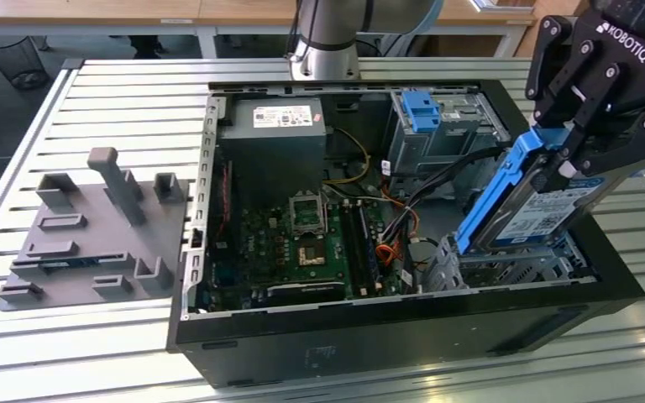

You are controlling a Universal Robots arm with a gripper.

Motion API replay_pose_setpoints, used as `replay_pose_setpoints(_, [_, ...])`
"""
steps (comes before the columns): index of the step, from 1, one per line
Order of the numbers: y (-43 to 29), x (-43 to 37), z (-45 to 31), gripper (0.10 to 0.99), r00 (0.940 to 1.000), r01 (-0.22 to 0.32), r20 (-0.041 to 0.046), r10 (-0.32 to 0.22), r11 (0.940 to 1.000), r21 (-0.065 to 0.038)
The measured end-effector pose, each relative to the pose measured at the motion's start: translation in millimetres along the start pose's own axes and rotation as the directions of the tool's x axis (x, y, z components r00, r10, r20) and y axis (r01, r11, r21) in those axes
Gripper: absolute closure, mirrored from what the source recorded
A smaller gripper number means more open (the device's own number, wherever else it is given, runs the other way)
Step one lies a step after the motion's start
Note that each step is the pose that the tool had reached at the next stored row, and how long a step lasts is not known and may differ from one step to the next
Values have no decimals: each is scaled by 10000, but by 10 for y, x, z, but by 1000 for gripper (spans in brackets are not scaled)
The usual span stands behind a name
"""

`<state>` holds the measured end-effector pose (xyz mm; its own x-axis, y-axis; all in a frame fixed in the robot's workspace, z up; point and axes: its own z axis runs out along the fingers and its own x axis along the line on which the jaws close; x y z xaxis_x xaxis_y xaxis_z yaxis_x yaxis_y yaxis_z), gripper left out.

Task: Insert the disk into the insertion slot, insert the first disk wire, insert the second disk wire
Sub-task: 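Insert the disk into the insertion slot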

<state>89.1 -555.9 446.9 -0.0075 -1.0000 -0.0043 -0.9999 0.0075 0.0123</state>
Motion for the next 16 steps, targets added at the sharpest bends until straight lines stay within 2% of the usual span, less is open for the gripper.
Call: replay_pose_setpoints(16, [0, -55, 81, 722, 10000, 12, 6, -12, 10000, 0])
